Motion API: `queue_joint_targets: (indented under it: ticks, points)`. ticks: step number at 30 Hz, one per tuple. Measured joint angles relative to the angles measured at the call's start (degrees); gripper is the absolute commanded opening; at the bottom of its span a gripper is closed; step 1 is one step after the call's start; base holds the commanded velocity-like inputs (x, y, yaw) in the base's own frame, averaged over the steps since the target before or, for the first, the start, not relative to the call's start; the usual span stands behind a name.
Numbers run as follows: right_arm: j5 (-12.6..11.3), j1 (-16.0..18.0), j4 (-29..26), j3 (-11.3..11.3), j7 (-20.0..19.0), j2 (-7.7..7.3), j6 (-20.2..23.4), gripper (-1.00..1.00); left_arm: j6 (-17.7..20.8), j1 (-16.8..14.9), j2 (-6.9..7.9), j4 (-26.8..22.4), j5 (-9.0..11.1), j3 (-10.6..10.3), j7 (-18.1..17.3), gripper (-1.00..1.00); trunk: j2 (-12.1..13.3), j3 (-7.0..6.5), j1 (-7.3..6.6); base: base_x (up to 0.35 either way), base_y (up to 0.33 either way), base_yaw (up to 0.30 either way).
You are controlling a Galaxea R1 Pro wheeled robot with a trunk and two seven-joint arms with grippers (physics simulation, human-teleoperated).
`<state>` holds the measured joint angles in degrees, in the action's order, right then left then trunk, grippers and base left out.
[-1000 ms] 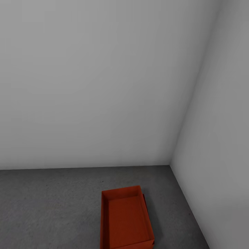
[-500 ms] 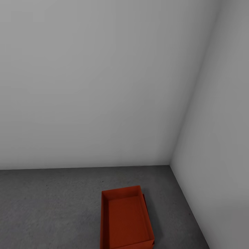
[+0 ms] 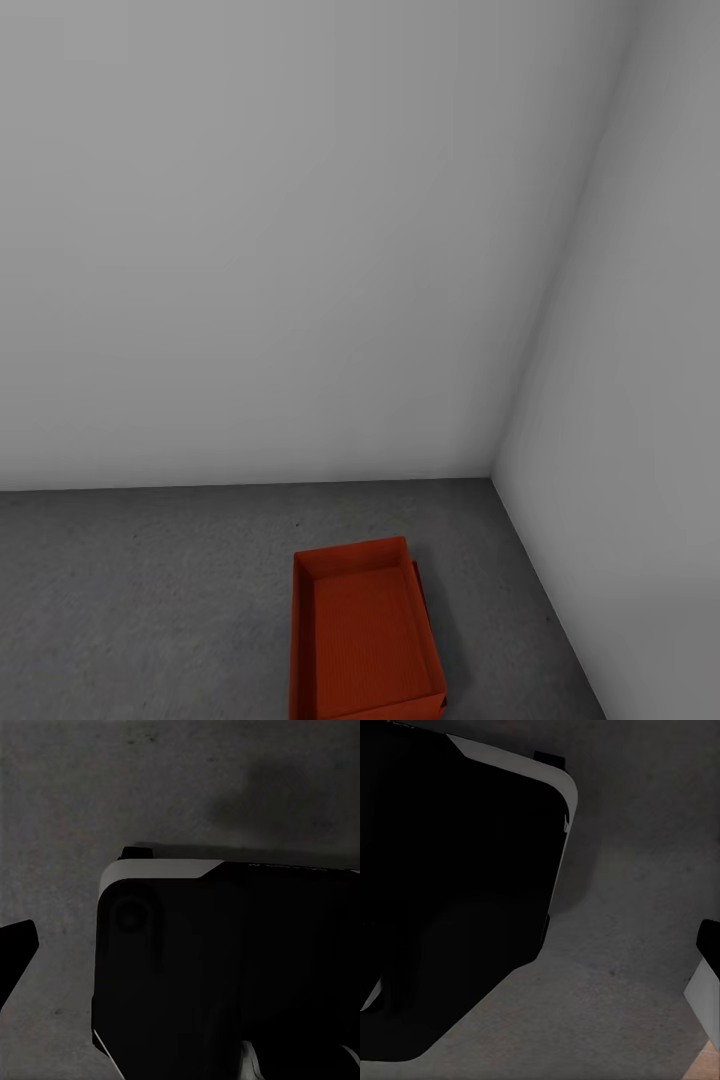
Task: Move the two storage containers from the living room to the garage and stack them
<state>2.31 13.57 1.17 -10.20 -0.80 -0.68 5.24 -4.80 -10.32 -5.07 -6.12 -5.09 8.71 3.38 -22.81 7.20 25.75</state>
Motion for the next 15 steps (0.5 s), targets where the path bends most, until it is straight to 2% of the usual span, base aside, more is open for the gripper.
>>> queue_joint_targets:
  ticks: [15]
  points:
    - [0.0,-0.02,0.0,0.0,0.0,-0.02,0.0,1.0,0.0,0.0,0.0,0.0,0.0,0.0,-0.01,1.0,0.0,0.0,0.0,0.0,0.0,0.0]
